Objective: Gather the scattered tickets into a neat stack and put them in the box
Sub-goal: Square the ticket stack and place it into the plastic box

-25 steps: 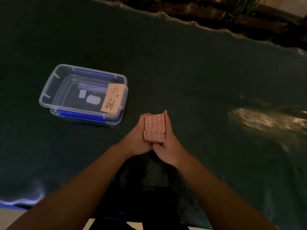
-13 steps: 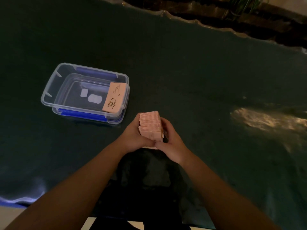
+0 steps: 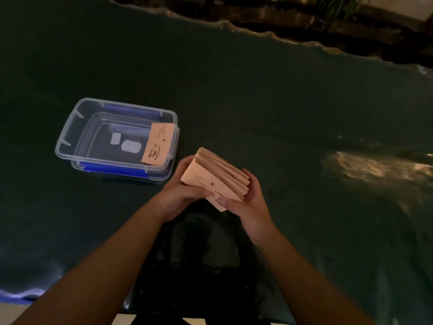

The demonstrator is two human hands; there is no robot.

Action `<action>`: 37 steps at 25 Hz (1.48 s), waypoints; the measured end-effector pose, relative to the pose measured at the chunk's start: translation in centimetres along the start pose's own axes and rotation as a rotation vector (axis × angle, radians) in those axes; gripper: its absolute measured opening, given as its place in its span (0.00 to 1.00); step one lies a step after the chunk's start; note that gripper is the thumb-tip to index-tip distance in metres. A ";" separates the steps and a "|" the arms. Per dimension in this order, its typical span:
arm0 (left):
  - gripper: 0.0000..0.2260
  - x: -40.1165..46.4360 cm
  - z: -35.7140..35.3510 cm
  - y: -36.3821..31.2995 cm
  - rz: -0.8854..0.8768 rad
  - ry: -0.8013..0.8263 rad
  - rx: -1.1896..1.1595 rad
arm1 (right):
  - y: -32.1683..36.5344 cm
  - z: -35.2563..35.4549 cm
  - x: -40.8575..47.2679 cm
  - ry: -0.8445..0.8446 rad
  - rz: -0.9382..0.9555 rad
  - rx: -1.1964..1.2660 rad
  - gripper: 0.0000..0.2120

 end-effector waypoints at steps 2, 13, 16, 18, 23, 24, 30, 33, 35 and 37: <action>0.43 0.1 1.3 -0.5 0.022 0.020 0.269 | 0.4 1.2 0.4 0.048 0.013 -0.108 0.44; 0.52 1.5 1.1 2.3 -0.098 -0.129 1.061 | -0.9 3.3 1.3 0.118 0.052 -0.682 0.57; 0.57 1.4 1.1 2.7 -0.083 -0.110 1.089 | -1.6 3.4 1.5 0.127 0.070 -0.822 0.59; 0.59 1.6 0.8 2.8 -0.082 -0.096 1.102 | -1.8 3.0 1.6 0.132 0.060 -0.800 0.61; 0.56 2.1 0.4 2.9 -0.070 -0.111 1.060 | -1.6 2.5 1.7 0.146 0.020 -0.668 0.63; 0.57 2.0 0.6 2.8 -0.067 -0.101 1.018 | -1.5 2.8 1.6 0.138 0.040 -0.657 0.63; 0.56 2.0 -0.5 2.8 -0.053 -0.071 1.106 | -1.7 1.6 1.6 0.116 0.142 -0.934 0.62; 0.58 2.3 -0.8 2.6 -0.048 -0.065 1.215 | -2.1 1.6 2.3 0.121 0.128 -1.023 0.59; 0.59 2.5 -0.5 1.9 0.001 -0.024 1.221 | -1.8 1.9 2.7 0.136 0.150 -1.092 0.59; 0.59 2.6 -0.3 1.5 0.060 -0.019 1.167 | -1.6 2.0 3.0 0.143 0.158 -1.140 0.59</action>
Point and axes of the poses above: each hand's wrist, its own x-axis towards the middle knuckle, its own z-axis out of the back of the hand, y = z × x, the point moved 1 cm from there along x, towards the middle knuckle
